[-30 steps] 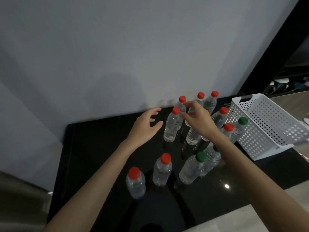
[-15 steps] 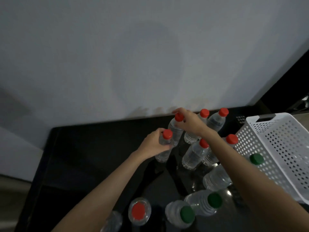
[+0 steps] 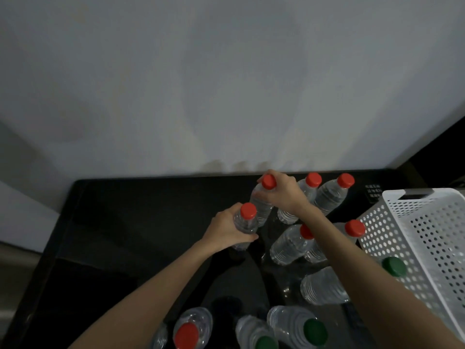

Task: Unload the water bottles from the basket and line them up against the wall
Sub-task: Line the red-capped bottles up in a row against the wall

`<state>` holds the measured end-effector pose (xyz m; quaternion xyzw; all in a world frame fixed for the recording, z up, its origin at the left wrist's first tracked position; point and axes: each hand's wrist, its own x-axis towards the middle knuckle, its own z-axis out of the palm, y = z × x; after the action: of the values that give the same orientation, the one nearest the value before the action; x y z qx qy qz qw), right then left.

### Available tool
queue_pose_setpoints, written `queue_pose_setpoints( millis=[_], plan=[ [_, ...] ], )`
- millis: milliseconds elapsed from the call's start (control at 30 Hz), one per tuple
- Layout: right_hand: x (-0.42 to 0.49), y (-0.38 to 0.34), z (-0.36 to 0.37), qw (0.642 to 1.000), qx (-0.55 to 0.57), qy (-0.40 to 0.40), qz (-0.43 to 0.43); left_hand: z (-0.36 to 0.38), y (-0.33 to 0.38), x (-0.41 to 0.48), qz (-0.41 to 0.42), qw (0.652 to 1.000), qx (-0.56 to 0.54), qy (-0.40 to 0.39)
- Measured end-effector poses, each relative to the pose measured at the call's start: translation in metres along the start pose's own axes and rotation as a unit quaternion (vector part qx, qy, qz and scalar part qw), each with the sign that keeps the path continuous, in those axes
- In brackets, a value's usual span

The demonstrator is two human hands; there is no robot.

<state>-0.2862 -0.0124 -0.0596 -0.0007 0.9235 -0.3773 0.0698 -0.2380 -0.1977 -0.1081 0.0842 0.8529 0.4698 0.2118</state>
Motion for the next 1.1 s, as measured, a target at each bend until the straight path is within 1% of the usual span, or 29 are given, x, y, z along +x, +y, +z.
queue_pose_setpoints(
  millis=[67,200,300,500,600,733,933,1100],
  plan=[
    [0.0,-0.002,0.004,1.0,0.009,0.022,0.002,-0.003,-0.003,-0.005,0.004,1.0,-0.016,0.002],
    [-0.005,-0.006,0.008,1.0,0.012,0.023,-0.011,-0.017,-0.014,-0.02,-0.007,0.998,-0.06,0.016],
    [-0.015,-0.014,0.01,0.999,0.025,0.041,-0.026,-0.039,-0.024,-0.034,-0.017,0.996,-0.07,0.044],
    [-0.025,-0.069,0.02,0.993,0.051,0.02,-0.107,-0.098,-0.044,-0.072,-0.042,0.988,-0.094,0.115],
    [-0.027,-0.105,0.033,0.99,0.065,0.017,-0.122,-0.132,-0.059,-0.092,-0.052,0.98,-0.101,0.163],
    [-0.027,-0.157,0.067,0.99,0.073,-0.008,-0.122,-0.184,-0.093,-0.116,-0.051,0.974,-0.082,0.203],
    [-0.012,-0.223,0.14,0.989,0.083,-0.047,-0.113,-0.262,-0.154,-0.144,-0.055,0.963,-0.088,0.248],
    [0.013,-0.264,0.202,0.989,0.059,-0.072,-0.118,-0.314,-0.2,-0.151,-0.065,0.951,-0.092,0.287]
  ],
)
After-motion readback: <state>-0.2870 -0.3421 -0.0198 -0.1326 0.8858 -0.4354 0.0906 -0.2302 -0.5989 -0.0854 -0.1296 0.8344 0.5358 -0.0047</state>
